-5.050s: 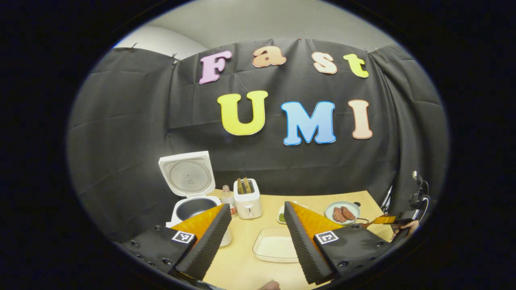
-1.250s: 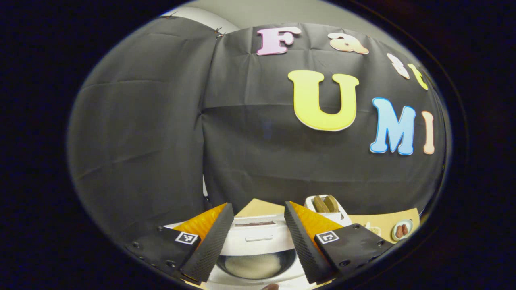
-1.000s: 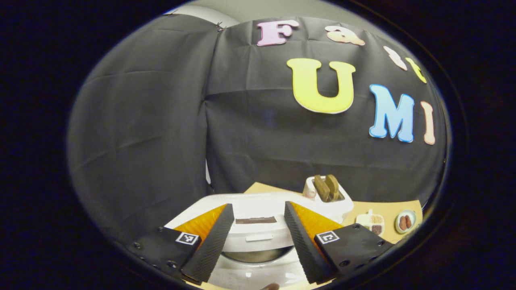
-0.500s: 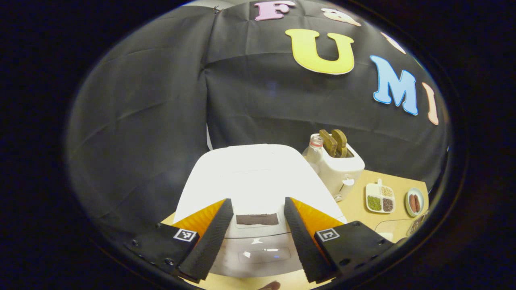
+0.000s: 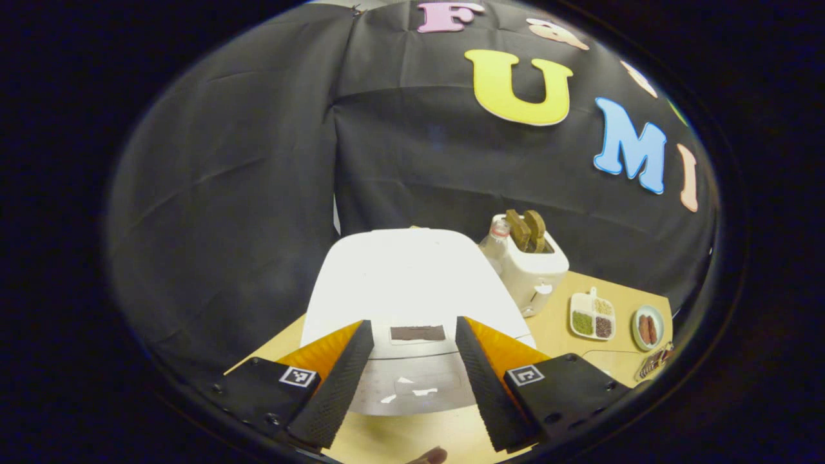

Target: Close the left gripper, press the button to open the rice cooker; take a wooden spoon from the chopstick holder with the right hand, scoop a spoonful of rice and pour it into the rice cooker, then put the wooden spoon back into the chopstick holder.

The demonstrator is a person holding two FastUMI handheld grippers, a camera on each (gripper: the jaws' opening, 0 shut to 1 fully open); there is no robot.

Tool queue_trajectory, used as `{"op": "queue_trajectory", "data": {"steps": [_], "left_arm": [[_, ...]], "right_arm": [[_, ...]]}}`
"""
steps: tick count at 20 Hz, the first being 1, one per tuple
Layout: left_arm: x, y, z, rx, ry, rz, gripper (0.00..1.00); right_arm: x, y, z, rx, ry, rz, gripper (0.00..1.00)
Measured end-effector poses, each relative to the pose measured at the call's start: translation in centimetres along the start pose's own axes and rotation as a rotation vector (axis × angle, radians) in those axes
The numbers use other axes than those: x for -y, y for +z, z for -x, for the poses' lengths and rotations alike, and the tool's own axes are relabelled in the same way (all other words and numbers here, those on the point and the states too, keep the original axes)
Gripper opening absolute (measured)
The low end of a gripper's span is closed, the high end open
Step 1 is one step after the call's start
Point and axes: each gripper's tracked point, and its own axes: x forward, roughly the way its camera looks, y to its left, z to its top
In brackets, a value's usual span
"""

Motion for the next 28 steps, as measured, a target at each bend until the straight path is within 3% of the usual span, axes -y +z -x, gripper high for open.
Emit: {"op": "queue_trajectory", "data": {"steps": [6, 10, 12, 15, 17, 20, 21, 24, 28], "left_arm": [[8.3, 6.6, 18.5, 0.246, -0.186, -0.015, 0.91], [15.7, 9.0, 31.1, 0.353, -0.366, 0.044, 0.92], [17.1, 9.5, 37.1, 0.417, -0.403, 0.054, 0.89], [17.7, 10.9, 43.9, 0.512, -0.423, -0.009, 0.89], [18.9, 11.7, 46.7, 0.555, -0.470, -0.036, 0.89], [19.9, 13.9, 49.6, 0.612, -0.548, 0.018, 0.88], [19.7, 13.6, 49.6, 0.587, -0.558, 0.036, 0.88], [18.0, 14.2, 49.2, 0.571, -0.552, 0.066, 0.89], [16.3, 14.8, 48.7, 0.618, -0.515, -0.017, 0.88]], "right_arm": [[4.6, 4.2, 3.1, 0.058, 0.024, 0.037, 0.86], [7.8, 8.5, 6.3, 0.153, 0.003, 0.075, 0.87], [8.6, 10.2, 7.4, 0.191, -0.007, 0.120, 0.88], [8.5, 13.5, 9.7, 0.264, -0.017, 0.152, 0.88], [7.7, 14.8, 11.6, 0.302, -0.008, 0.159, 0.91], [7.8, 16.9, 13.1, 0.359, -0.048, 0.182, 0.92], [7.2, 16.9, 13.5, 0.358, -0.040, 0.185, 0.87], [6.4, 17.8, 13.9, 0.370, -0.034, 0.154, 0.91], [5.1, 17.8, 14.3, 0.375, -0.031, 0.137, 0.91]]}}
